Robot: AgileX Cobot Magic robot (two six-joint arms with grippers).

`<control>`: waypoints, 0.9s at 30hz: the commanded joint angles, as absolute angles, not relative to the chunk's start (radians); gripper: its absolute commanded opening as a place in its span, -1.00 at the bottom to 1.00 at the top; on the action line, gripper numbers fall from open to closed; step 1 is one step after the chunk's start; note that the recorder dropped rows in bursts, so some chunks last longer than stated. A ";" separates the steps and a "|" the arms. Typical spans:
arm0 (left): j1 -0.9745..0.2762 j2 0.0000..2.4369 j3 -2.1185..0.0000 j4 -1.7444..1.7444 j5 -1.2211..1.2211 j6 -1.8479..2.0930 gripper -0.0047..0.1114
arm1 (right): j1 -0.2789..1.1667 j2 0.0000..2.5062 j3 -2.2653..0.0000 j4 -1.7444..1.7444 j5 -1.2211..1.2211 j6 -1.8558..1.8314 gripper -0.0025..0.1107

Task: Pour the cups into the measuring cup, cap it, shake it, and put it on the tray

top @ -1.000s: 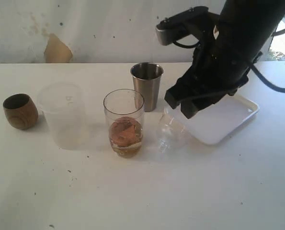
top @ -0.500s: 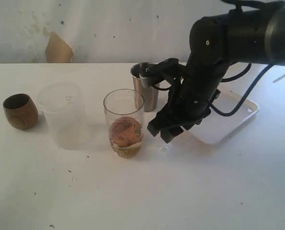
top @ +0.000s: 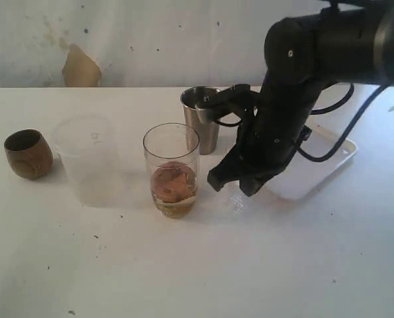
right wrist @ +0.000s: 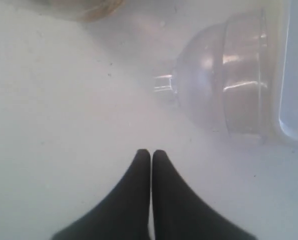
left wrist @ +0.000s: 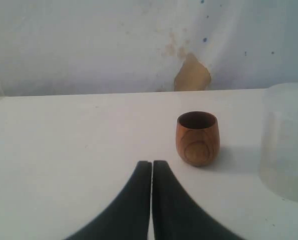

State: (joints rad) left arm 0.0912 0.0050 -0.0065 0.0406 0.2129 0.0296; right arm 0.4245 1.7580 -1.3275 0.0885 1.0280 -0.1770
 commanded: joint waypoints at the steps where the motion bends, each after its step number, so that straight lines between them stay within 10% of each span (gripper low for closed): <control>1: 0.092 0.000 0.000 0.034 0.203 0.028 -0.90 | 0.418 1.641 -1.324 0.104 1.040 -0.215 -0.96; 4: 0.092 0.000 0.000 0.034 0.203 0.028 -0.90 | 0.388 1.645 -1.324 -0.051 1.063 -0.043 -0.84; 10: 0.092 0.000 0.000 0.034 0.203 0.028 -0.90 | 0.388 1.653 -1.186 0.218 1.107 -0.112 0.02; 27: 0.092 0.000 0.000 0.034 0.203 0.028 -0.90 | 0.388 1.625 -1.007 0.106 0.622 -0.082 0.02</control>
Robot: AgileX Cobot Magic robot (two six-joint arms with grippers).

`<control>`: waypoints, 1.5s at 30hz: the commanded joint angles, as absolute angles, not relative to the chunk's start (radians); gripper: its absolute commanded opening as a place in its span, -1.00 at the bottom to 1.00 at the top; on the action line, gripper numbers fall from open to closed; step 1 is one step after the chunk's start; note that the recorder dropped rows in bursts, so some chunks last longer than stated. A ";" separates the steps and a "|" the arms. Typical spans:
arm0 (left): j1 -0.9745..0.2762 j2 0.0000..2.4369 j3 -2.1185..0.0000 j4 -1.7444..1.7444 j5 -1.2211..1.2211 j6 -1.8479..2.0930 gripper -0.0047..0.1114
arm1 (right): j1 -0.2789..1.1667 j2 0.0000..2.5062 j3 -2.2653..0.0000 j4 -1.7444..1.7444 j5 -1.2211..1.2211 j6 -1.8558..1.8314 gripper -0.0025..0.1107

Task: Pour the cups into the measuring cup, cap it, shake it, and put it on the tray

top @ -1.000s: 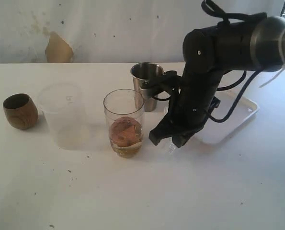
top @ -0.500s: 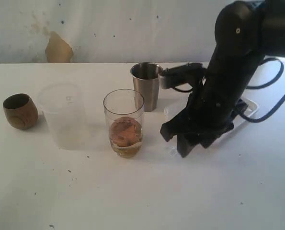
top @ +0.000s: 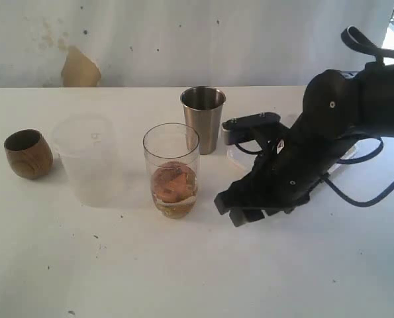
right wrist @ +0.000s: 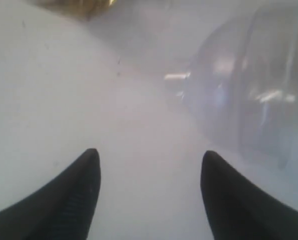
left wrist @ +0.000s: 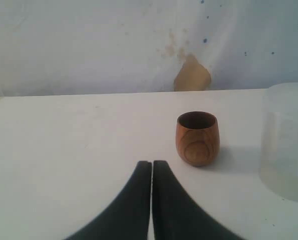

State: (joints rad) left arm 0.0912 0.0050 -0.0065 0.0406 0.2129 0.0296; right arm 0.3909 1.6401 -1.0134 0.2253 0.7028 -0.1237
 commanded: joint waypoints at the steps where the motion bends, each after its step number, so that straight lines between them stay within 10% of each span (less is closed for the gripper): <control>1: 0.092 0.000 0.000 0.034 0.203 0.028 -0.90 | 0.388 1.628 -1.007 0.056 0.606 -0.034 0.02; 12: 0.092 0.000 0.000 0.034 0.203 0.028 -0.90 | 0.388 1.649 -1.013 -0.370 0.570 0.320 -0.21; 45: 0.092 0.000 0.000 0.034 0.203 0.028 -0.90 | 0.384 1.831 -1.260 -0.076 0.634 -0.496 -0.08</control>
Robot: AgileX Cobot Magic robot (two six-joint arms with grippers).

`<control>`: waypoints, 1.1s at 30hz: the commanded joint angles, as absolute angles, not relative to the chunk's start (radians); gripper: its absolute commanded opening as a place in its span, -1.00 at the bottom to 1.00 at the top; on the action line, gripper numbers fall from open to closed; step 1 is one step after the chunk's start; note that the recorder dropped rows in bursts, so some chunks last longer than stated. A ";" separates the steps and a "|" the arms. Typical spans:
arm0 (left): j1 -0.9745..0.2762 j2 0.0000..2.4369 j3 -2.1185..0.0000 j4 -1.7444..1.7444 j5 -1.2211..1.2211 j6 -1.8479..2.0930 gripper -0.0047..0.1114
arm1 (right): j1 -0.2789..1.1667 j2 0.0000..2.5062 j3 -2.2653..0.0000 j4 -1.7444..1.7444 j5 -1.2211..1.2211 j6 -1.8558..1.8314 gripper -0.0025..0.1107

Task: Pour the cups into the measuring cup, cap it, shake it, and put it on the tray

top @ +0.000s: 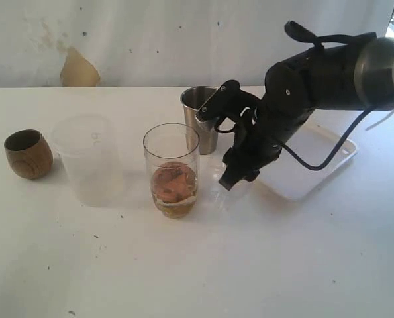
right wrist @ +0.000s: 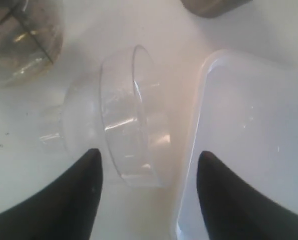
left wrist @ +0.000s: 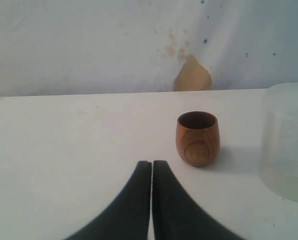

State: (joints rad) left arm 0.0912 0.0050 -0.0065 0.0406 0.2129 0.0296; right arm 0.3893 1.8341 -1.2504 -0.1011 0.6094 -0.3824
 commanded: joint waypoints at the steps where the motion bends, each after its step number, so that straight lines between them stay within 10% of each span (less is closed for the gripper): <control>1: 0.092 0.000 0.000 0.034 0.203 0.028 -0.90 | 0.384 1.833 -1.260 -0.066 0.632 -0.503 -0.09; 13: 0.092 0.000 0.000 0.034 0.203 0.028 -0.90 | 0.384 1.834 -1.258 0.013 0.796 -0.542 -0.96; 24: 0.092 0.000 0.000 0.034 0.203 0.028 -0.90 | 0.384 1.679 -1.258 0.138 0.826 -0.443 -0.95; 33: 0.092 0.000 0.000 0.034 0.203 0.028 -0.90 | 0.373 1.765 -1.254 0.139 0.761 -0.158 0.08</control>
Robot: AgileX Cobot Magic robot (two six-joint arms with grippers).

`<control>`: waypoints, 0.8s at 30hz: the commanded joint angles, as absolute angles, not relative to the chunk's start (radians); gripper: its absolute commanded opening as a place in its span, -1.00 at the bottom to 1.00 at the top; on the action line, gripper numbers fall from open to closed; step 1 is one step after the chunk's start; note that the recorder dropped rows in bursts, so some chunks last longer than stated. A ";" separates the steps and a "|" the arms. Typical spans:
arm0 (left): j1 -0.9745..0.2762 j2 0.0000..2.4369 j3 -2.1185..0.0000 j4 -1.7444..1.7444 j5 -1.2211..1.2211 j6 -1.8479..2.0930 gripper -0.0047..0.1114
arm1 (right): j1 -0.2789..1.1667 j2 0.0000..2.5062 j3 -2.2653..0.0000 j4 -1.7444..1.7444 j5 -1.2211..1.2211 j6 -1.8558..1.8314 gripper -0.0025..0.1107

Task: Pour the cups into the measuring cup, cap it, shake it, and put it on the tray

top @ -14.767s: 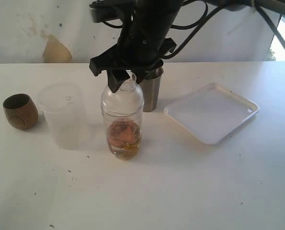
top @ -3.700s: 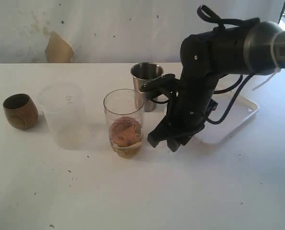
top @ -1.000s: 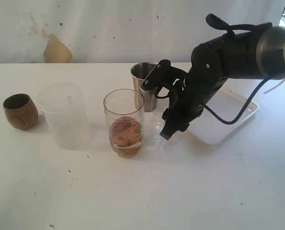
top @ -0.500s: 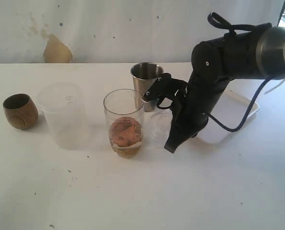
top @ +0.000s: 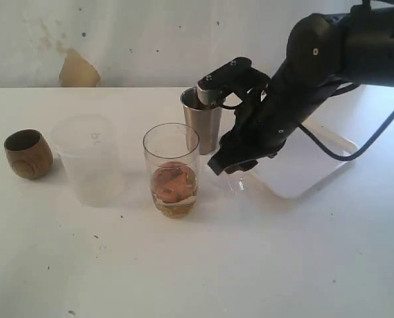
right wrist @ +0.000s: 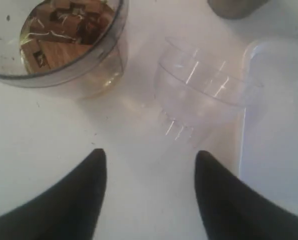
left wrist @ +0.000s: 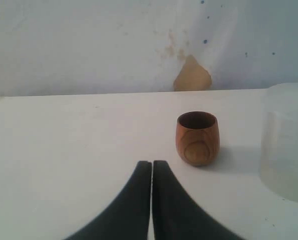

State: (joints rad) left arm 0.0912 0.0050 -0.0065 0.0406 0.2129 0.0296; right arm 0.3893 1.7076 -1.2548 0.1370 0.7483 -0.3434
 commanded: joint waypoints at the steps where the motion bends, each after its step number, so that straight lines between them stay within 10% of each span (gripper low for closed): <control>1: 0.092 0.000 0.000 0.034 0.203 0.028 -0.90 | 0.373 1.787 -1.254 0.142 0.776 -0.135 0.08; 14: 0.092 0.000 0.000 0.034 0.203 0.028 -0.90 | 0.379 2.021 -1.254 0.114 0.479 -0.206 0.02; 20: 0.092 0.000 0.000 0.034 0.203 0.028 -0.90 | 0.379 2.000 -1.254 0.049 0.553 -0.206 -0.91; 24: 0.092 0.000 0.000 0.034 0.203 0.028 -0.90 | 0.379 1.942 -1.254 0.025 0.610 -0.206 -0.96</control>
